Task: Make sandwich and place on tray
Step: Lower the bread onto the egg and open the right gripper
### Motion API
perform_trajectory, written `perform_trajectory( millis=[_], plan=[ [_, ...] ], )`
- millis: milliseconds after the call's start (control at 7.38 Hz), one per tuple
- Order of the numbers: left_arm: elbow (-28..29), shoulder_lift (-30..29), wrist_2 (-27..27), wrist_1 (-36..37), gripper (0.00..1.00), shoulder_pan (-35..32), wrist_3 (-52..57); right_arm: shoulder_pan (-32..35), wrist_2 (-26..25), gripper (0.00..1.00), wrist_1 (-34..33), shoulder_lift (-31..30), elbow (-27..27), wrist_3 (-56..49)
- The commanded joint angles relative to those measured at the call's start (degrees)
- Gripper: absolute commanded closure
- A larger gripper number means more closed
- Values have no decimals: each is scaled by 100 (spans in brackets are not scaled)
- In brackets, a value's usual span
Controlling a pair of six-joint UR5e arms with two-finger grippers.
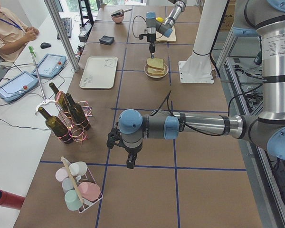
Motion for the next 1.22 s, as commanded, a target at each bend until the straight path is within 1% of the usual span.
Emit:
perform_trajectory(
  millis=[0,136,407,678,814,949,1085],
  plan=[
    [3,1,0,0,0,3,0,-77,-81,100,-156,118,-13,10],
    [3,1,0,0,0,3,0,-77,-98,100,-297,223,-31,1],
    [3,1,0,0,0,3,0,-86,-282,100,-333,233,-48,1],
    [3,1,-9,0,0,-6,0,-77,-336,100,-324,224,-119,1],
    [3,1,0,0,0,2,0,-94,-362,34,-324,207,-136,1],
    [3,1,0,0,0,3,0,-95,-554,0,-324,215,-119,1],
    [3,1,0,0,0,3,0,-103,-573,0,-333,181,-119,1]
  ],
)
